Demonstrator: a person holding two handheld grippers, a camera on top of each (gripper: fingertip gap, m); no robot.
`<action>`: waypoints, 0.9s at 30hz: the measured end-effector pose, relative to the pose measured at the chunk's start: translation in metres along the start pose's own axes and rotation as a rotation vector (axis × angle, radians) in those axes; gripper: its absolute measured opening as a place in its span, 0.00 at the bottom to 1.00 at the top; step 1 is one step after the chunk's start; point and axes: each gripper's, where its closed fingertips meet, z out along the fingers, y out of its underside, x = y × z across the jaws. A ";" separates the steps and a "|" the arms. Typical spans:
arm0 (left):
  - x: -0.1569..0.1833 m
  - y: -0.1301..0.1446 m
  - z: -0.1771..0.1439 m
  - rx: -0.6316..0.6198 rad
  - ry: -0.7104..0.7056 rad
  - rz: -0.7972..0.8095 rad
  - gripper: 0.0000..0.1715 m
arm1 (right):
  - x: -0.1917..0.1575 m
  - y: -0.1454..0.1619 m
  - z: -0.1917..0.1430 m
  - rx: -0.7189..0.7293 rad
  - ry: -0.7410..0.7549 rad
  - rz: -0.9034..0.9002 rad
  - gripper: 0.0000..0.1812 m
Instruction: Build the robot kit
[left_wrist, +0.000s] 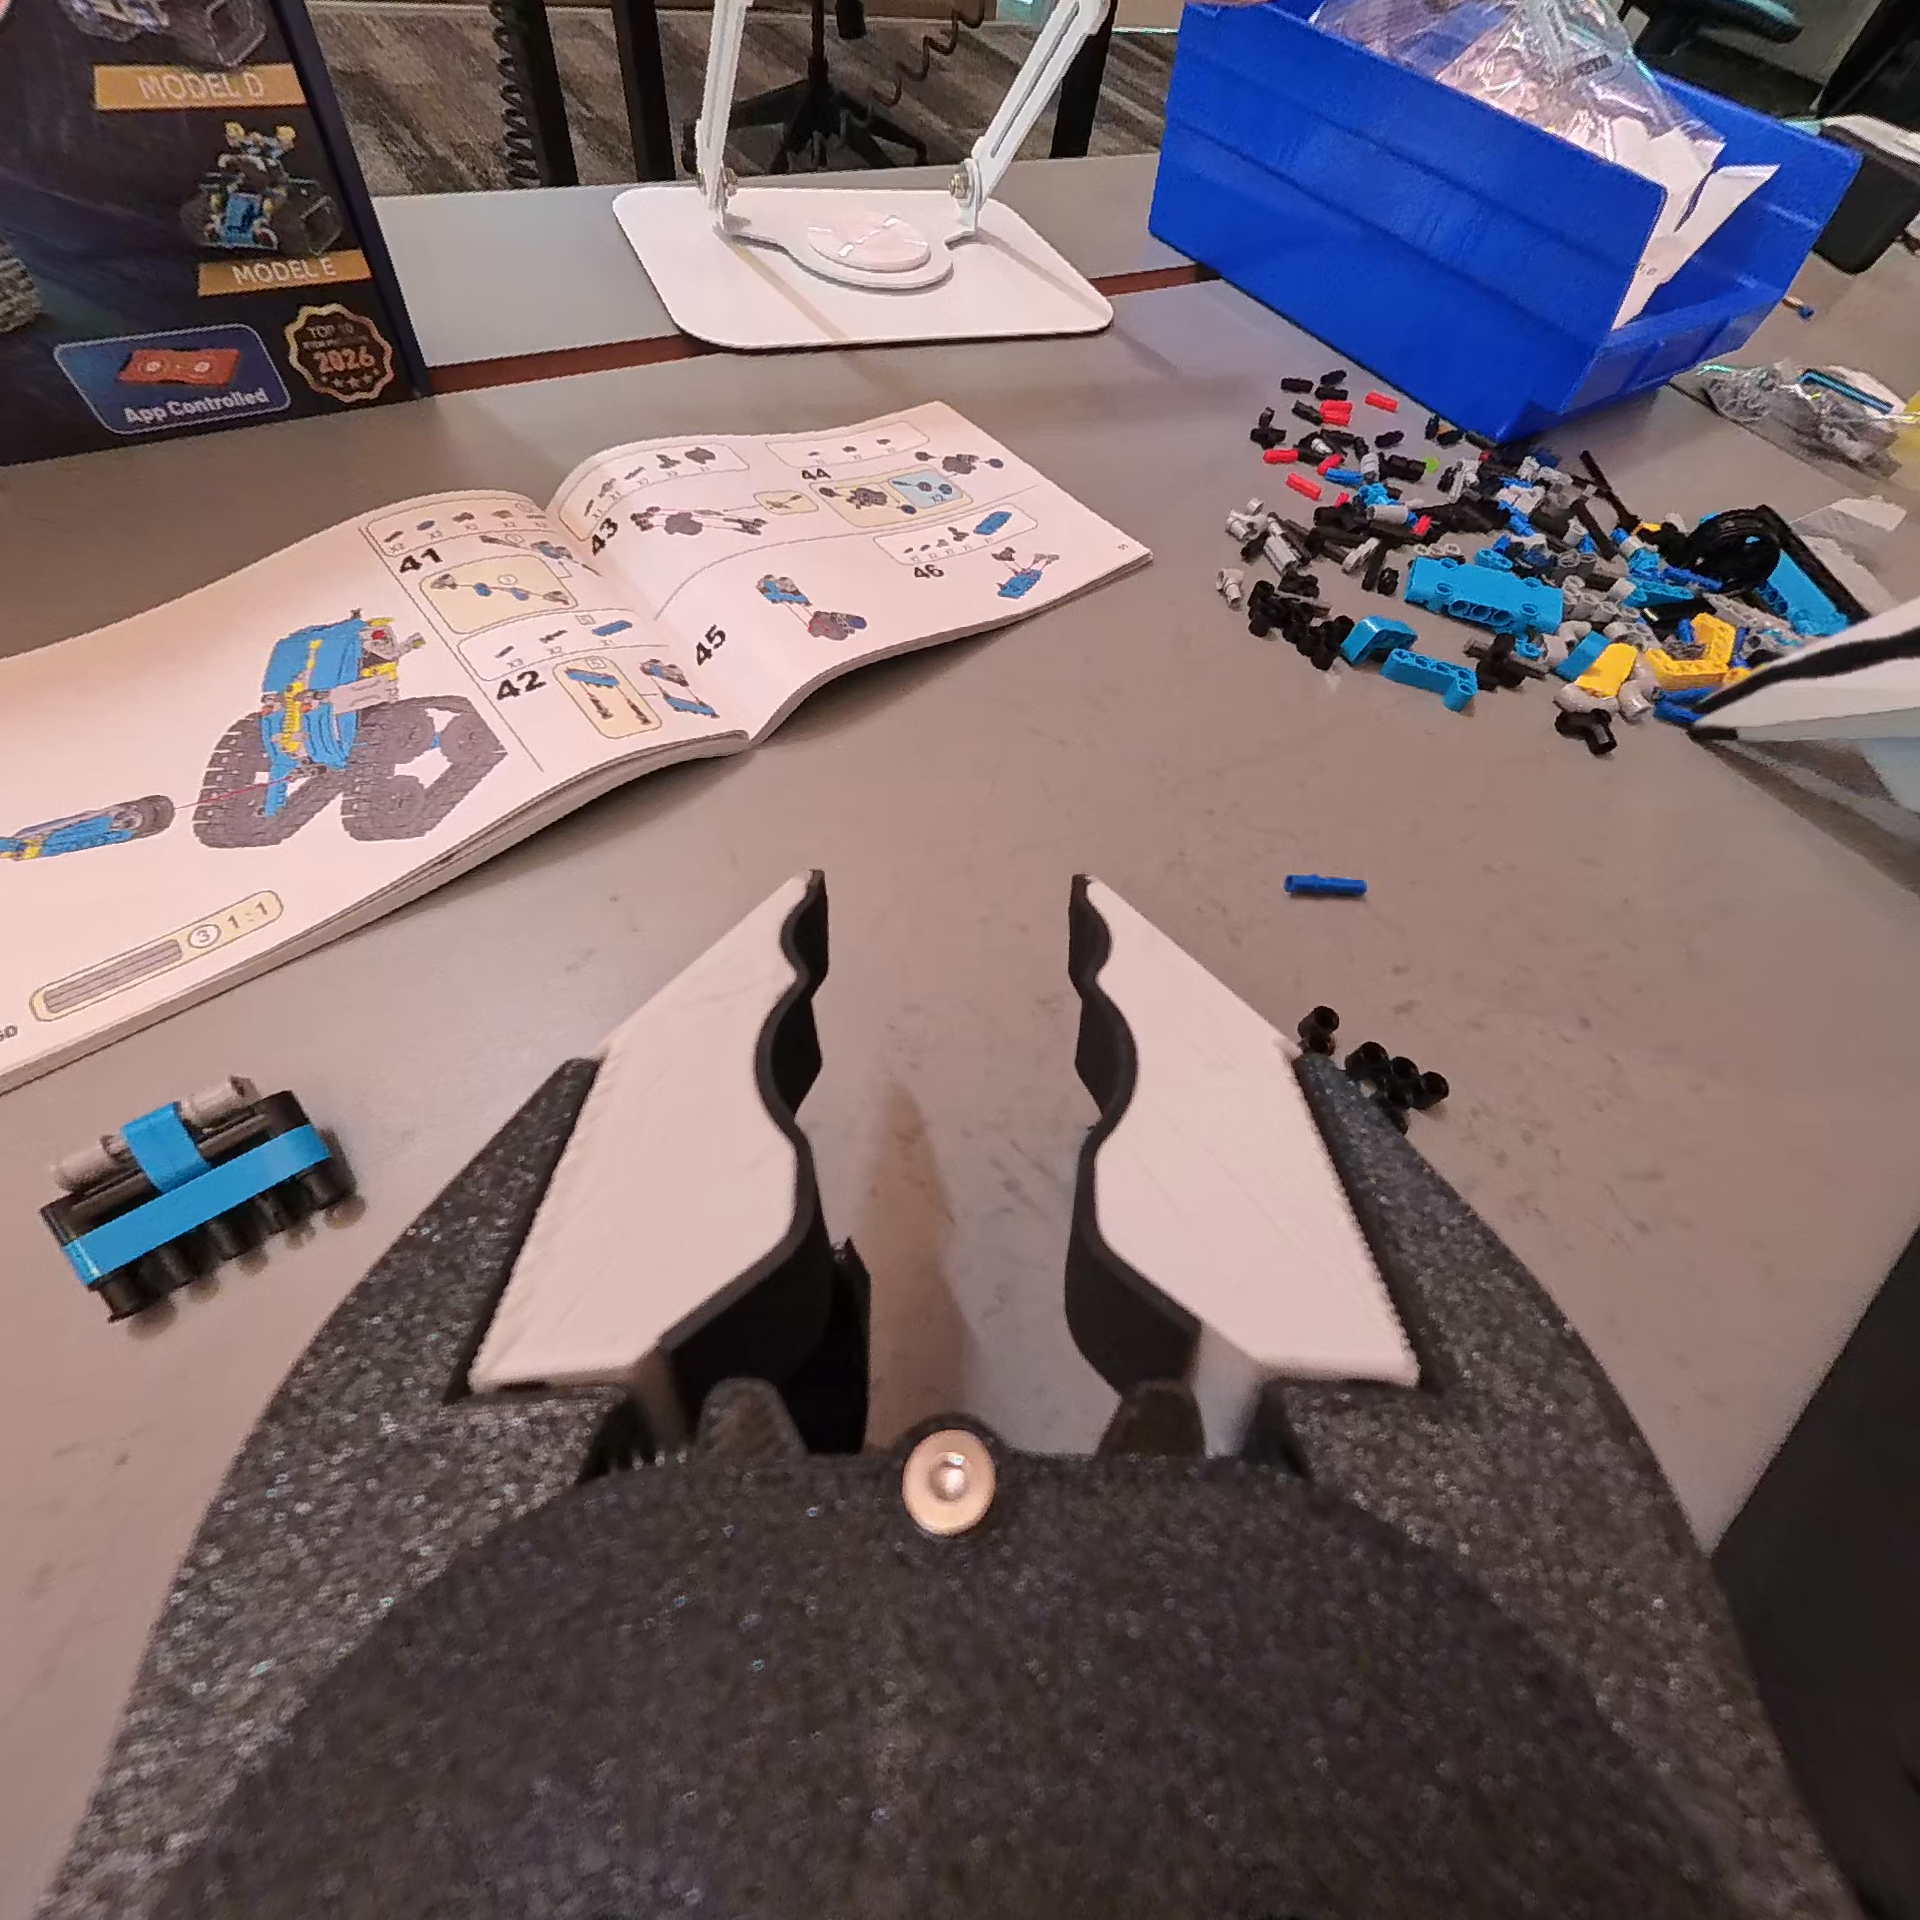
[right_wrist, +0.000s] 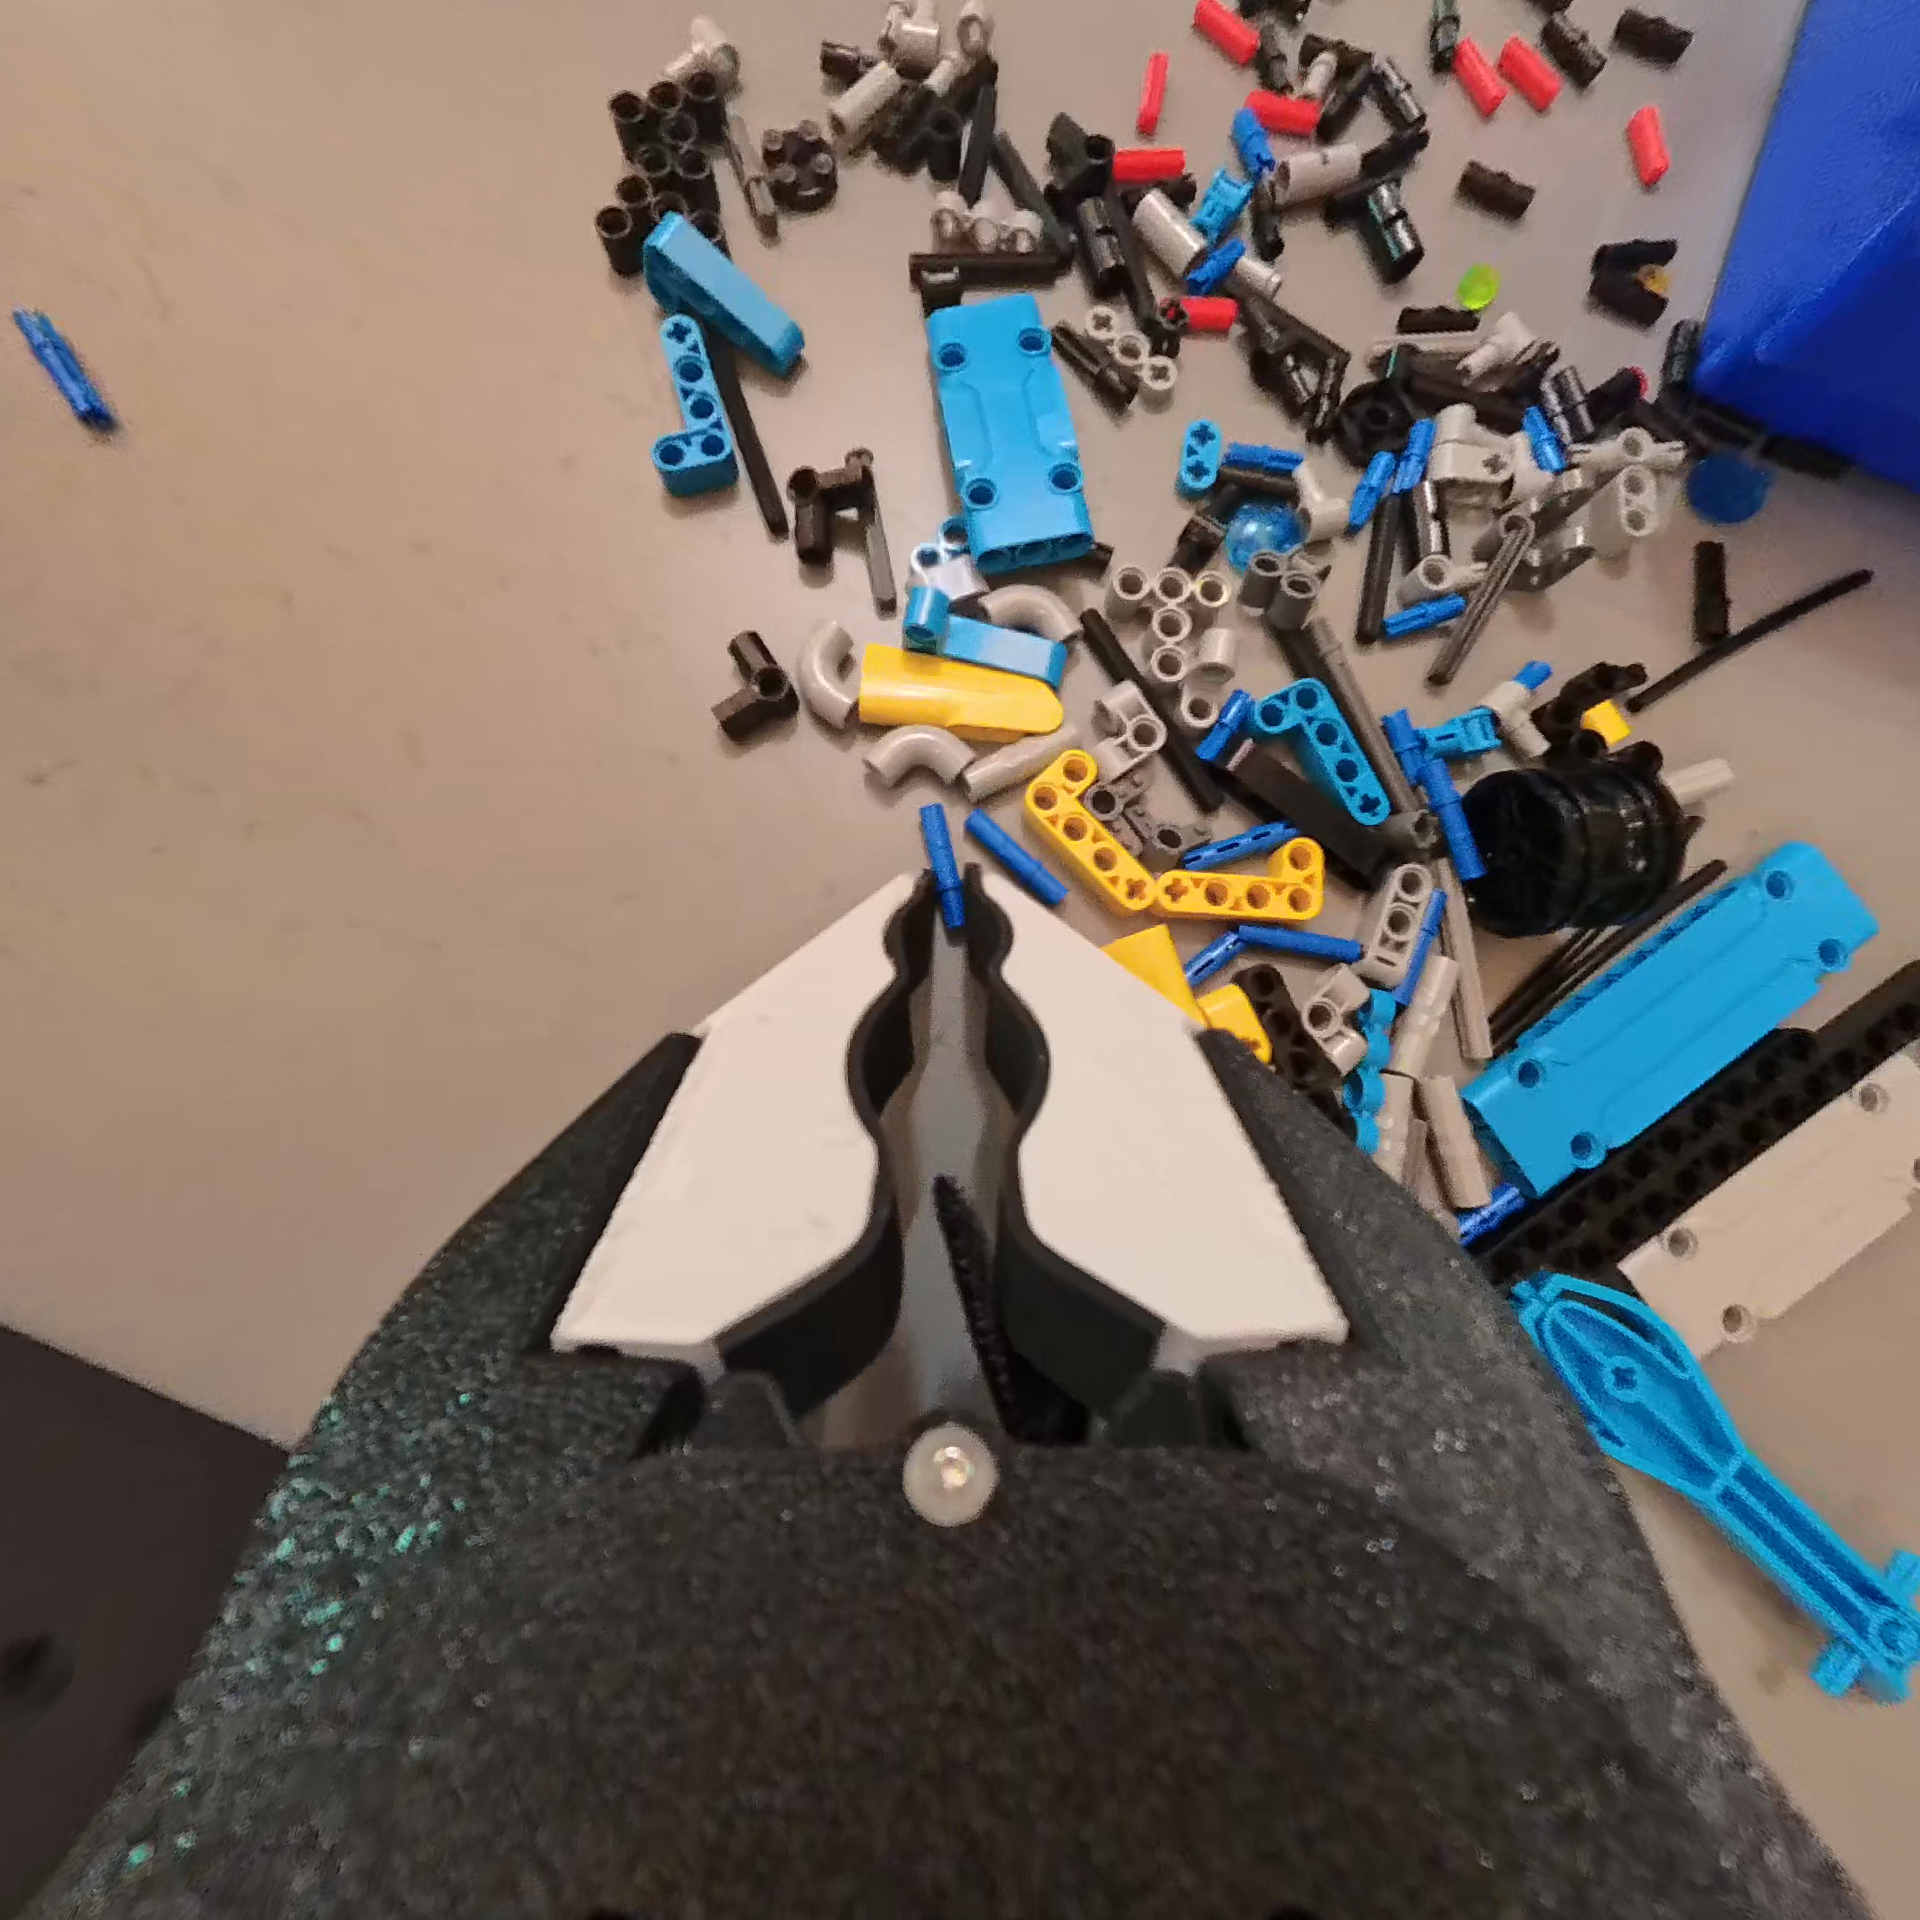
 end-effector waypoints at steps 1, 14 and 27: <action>0.000 0.000 0.000 0.000 0.000 -0.001 0.27 | 0.000 0.000 0.000 -0.002 0.013 -0.013 0.03; 0.001 -0.002 -0.001 0.010 -0.002 0.011 0.27 | -0.185 -0.049 0.021 0.037 -0.386 -0.285 0.03; 0.005 0.000 0.000 -0.002 0.009 0.023 0.27 | -0.100 -0.087 0.001 0.189 -0.261 -0.057 0.14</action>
